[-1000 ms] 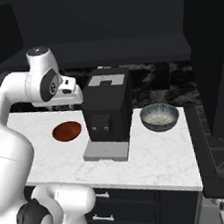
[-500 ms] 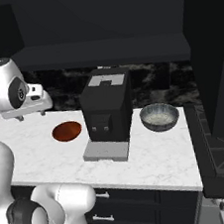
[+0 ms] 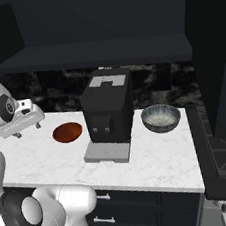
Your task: Pick up the bowls on the counter and stack them on top of one another in the open cabinet. Place the smaller bowl on top of the larger bowl.
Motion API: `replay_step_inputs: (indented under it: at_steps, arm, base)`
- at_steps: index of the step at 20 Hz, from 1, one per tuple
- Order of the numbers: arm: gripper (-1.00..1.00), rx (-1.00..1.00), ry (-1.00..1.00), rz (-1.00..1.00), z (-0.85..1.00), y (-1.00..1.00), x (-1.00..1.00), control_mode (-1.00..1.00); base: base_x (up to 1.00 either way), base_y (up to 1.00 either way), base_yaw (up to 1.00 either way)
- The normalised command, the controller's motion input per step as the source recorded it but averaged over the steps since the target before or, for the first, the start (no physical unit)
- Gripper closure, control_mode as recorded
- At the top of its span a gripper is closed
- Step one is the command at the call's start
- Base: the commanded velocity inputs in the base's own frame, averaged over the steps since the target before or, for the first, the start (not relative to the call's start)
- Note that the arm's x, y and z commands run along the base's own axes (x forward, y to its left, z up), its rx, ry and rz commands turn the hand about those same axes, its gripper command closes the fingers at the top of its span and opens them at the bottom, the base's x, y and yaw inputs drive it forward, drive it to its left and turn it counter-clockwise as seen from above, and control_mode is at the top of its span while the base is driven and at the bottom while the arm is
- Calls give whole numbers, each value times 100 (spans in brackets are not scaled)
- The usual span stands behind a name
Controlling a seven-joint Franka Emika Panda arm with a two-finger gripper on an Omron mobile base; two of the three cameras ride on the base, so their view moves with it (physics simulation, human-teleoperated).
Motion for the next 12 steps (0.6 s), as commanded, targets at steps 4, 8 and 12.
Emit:
replay_step_inputs:
  at_steps: [4, 8, 12]
  arm:
    - [-100, -2, 1, 0, -59, 0, 51, -100]
    - [-100, 1, 0, 0, -54, 0, 68, -100]
    - [-100, 0, 0, 0, -47, 0, 62, -100]
  base:
    - [0, 0, 0]
    - [0, 0, 0]
    - [0, 0, 0]
